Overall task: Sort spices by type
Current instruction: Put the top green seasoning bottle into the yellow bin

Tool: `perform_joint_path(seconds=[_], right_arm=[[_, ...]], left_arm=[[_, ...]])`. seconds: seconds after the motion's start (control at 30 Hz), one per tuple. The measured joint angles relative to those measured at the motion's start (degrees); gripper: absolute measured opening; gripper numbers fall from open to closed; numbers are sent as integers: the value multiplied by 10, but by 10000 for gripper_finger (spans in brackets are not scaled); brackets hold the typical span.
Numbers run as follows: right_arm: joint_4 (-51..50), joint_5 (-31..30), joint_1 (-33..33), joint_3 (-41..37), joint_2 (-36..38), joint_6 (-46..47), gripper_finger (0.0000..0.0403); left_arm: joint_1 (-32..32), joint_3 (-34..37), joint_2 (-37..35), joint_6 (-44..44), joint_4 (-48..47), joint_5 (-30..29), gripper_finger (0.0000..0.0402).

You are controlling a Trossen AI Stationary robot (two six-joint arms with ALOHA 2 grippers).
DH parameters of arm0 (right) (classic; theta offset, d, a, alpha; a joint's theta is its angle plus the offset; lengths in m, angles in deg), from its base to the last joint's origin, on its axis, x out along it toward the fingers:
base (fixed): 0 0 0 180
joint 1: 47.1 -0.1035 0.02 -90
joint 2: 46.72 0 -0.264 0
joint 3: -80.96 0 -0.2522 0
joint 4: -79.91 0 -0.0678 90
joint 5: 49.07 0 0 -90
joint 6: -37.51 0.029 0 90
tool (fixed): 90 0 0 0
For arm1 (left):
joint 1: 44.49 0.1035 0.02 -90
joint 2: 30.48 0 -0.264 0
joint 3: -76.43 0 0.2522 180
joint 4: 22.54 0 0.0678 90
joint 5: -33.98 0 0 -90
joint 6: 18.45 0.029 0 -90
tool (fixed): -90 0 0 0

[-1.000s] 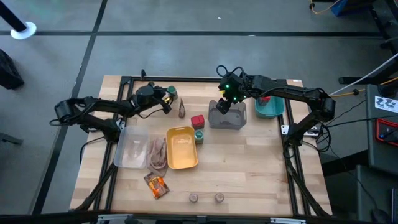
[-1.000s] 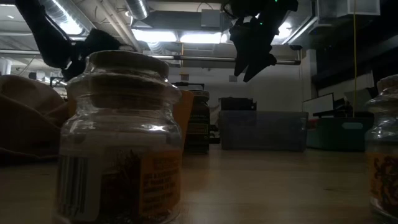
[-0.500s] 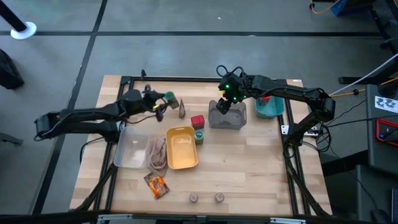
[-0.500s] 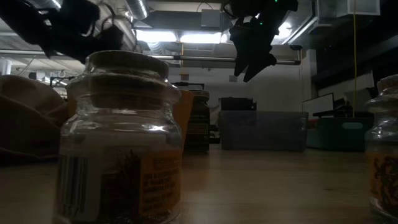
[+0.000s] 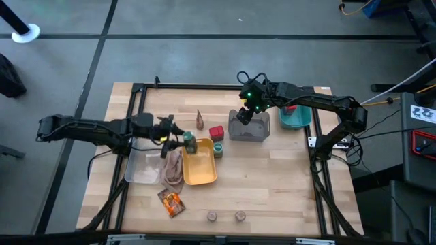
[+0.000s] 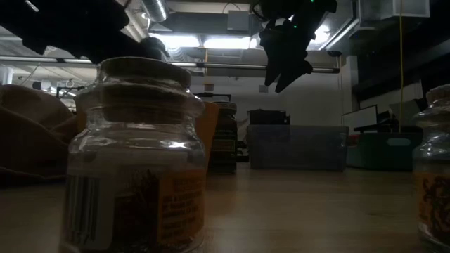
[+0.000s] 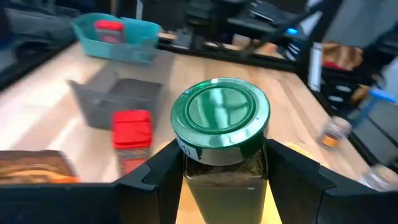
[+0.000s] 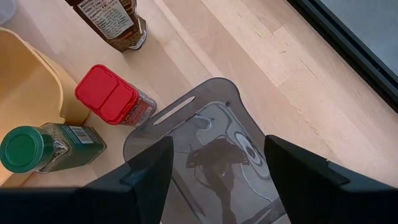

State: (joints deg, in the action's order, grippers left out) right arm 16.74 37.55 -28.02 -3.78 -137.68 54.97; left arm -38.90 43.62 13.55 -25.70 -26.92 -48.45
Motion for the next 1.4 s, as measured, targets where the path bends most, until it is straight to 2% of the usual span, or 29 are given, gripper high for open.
perform_joint_path(seconds=[0.23,0.43,0.6,0.93,1.23,1.4], right_arm=[[0,0,0,0,0,0,253],[0,0,0,0,0,0,253],[0,0,0,0,0,0,253],[0,30,0,0,0,0,253],[0,30,0,0,0,0,253],[0,45,0,0,0,0,253]], left_arm=[[-62,0,8,18,-25,-8,183],[-93,0,46,61,-26,-67,184],[-100,0,93,81,-16,-103,184],[-101,0,194,138,44,-108,184],[-101,-2,228,144,56,-115,185],[-101,-1,228,109,62,-150,185]])
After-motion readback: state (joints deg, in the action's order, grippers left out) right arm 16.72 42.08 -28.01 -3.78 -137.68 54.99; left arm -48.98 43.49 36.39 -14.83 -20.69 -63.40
